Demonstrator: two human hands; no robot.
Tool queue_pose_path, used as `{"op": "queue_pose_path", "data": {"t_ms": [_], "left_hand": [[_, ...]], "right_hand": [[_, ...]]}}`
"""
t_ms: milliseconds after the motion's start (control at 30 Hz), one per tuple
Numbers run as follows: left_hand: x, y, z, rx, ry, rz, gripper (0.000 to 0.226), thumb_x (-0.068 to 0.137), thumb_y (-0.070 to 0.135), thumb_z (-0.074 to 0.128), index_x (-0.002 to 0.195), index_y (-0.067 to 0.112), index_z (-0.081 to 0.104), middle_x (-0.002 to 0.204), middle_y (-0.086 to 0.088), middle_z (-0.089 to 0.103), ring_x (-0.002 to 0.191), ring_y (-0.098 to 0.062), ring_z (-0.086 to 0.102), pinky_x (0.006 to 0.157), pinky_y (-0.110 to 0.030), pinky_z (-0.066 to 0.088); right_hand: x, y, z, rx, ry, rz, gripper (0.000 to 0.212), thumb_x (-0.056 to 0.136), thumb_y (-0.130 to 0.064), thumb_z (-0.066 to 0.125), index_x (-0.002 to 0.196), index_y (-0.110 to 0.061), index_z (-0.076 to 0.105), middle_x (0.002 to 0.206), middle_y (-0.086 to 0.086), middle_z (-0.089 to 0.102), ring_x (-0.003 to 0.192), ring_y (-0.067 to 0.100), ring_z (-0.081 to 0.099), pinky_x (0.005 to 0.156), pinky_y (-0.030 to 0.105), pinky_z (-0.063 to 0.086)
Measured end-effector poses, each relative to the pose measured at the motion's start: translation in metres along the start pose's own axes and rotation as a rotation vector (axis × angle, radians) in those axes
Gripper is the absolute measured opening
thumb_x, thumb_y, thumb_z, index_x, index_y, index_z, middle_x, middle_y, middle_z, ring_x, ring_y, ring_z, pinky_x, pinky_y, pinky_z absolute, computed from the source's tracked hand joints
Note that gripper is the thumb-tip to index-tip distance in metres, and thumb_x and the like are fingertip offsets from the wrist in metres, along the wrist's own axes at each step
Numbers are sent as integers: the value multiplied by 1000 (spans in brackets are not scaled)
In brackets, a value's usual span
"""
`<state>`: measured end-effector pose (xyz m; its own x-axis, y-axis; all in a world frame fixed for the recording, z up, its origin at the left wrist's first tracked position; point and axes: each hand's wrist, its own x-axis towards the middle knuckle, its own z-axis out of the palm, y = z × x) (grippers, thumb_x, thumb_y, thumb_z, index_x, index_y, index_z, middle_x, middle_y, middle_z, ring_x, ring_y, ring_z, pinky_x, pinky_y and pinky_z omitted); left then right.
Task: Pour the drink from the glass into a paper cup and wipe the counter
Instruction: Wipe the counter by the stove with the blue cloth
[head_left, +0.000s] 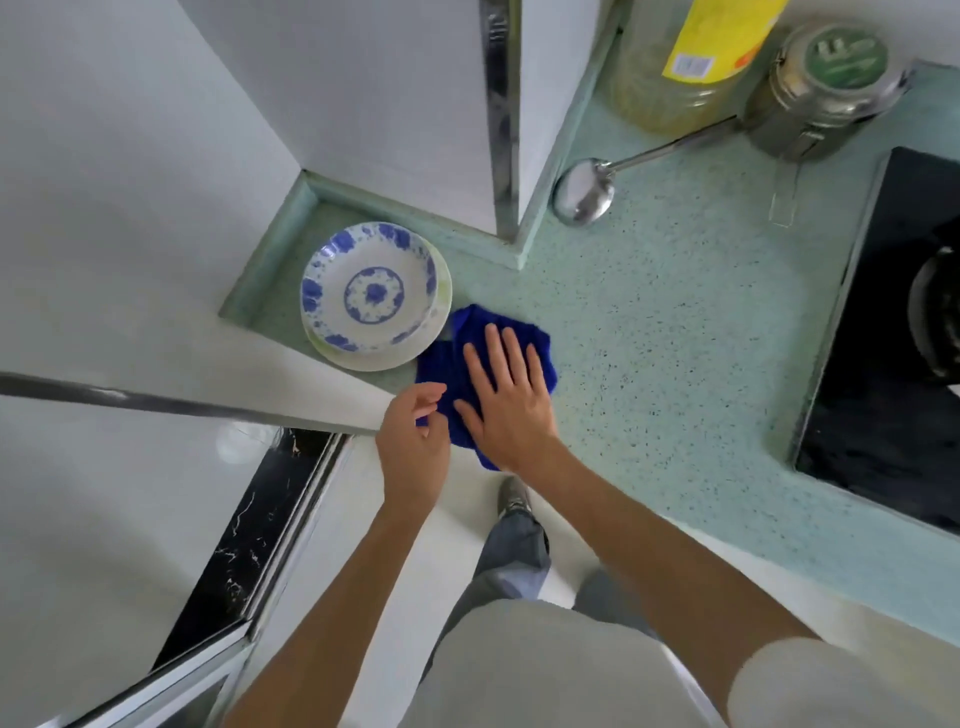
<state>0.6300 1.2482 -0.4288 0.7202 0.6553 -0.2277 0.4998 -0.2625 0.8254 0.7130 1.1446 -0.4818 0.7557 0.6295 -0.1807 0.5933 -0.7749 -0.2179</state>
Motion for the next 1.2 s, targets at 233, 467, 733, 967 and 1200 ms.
{"op": "queue_pose_path", "data": {"t_ms": [233, 467, 733, 967, 1200], "left_hand": [[-9, 37, 70, 54, -242, 135, 37, 87, -7, 49, 111, 15, 68, 109, 6, 70, 98, 3, 62, 83, -16, 51], [-46, 62, 140, 62, -490, 346, 31, 91, -3, 54, 112, 16, 66, 114, 1, 69, 102, -10, 64, 83, -26, 55], [-43, 55, 128, 67, -479, 317, 31, 92, -3, 55, 113, 17, 66, 114, 1, 69, 103, -12, 64, 85, -27, 55], [-18, 31, 81, 64, -347, 237, 32, 91, -4, 54, 114, 15, 65, 114, 1, 68, 104, -13, 64, 84, -19, 51], [-18, -2, 27, 74, -152, 180, 32, 90, -4, 55, 114, 14, 67, 113, 0, 70, 103, -14, 66, 84, -28, 56]], "right_hand": [[-105, 90, 1, -30, -3, 141, 65, 99, -53, 33, 154, -20, 26, 163, 13, 17, 150, 31, 16, 121, 50, 17], [-216, 184, -6, -48, 13, 326, 63, 99, -50, 36, 154, -20, 27, 163, 10, 15, 151, 26, 15, 122, 44, 16], [-207, 175, -4, -24, 32, 378, 62, 100, -45, 38, 153, -15, 30, 163, 12, 17, 150, 28, 16, 121, 46, 21], [-115, 171, -20, -12, 73, 573, 66, 100, -48, 26, 155, -12, 22, 163, 17, 13, 150, 36, 13, 122, 49, 12], [-1, 115, -26, 29, 55, 557, 68, 101, -49, 25, 156, -12, 9, 164, 18, -1, 150, 38, 2, 123, 50, 4]]}}
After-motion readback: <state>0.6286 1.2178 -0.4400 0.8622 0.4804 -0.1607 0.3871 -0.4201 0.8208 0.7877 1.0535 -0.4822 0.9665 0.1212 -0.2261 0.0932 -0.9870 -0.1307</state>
